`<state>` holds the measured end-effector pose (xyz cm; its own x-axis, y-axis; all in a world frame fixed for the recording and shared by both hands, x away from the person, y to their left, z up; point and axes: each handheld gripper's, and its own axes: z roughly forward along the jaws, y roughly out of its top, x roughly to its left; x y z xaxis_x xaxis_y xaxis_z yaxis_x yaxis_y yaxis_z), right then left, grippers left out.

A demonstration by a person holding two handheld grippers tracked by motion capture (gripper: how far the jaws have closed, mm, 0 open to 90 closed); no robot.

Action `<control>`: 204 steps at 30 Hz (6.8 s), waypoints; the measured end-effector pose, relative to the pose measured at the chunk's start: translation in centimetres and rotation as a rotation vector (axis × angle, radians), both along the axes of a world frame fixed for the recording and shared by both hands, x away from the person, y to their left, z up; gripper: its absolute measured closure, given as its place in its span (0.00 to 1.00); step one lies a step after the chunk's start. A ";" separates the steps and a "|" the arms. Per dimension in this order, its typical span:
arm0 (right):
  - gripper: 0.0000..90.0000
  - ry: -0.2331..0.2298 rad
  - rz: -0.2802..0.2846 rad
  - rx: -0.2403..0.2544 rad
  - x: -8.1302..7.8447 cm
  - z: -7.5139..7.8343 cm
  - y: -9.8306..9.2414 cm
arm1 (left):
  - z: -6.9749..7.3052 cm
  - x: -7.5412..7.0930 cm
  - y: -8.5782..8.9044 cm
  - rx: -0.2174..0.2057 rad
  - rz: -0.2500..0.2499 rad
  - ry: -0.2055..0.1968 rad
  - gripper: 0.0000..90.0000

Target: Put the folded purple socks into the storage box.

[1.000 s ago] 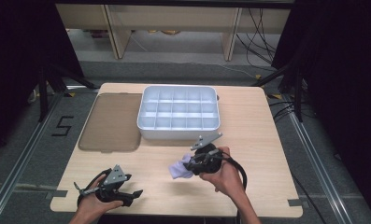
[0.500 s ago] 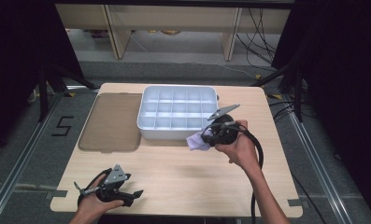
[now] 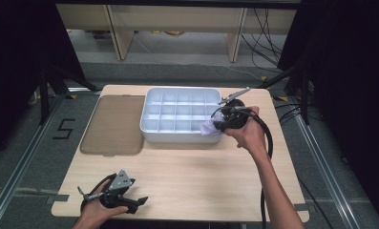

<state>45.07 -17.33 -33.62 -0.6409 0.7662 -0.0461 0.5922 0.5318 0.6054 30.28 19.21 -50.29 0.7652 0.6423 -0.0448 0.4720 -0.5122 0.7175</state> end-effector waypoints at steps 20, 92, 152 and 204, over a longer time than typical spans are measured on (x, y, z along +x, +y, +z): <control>0.77 0.052 -0.082 -0.094 5.9 -1.2 0.4 | 0.0 -0.1 0.0 -0.011 0.004 0.013 0.22; 0.96 0.163 -0.056 -0.212 9.7 -8.6 2.0 | -0.4 -0.2 -0.6 0.002 -0.039 0.027 0.22; 1.00 0.273 -0.071 -0.181 11.1 -10.9 2.9 | -0.5 -0.5 -0.7 0.025 -0.034 0.039 0.22; 0.78 -0.027 0.103 0.179 0.2 -4.8 2.7 | 0.1 0.2 0.2 0.017 -0.017 -0.014 0.23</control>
<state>45.26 -14.60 -38.44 -0.7165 0.6944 0.0664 0.5223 0.4709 0.7109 30.49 19.37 -50.19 0.7765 0.6297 -0.0236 0.4533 -0.5323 0.7150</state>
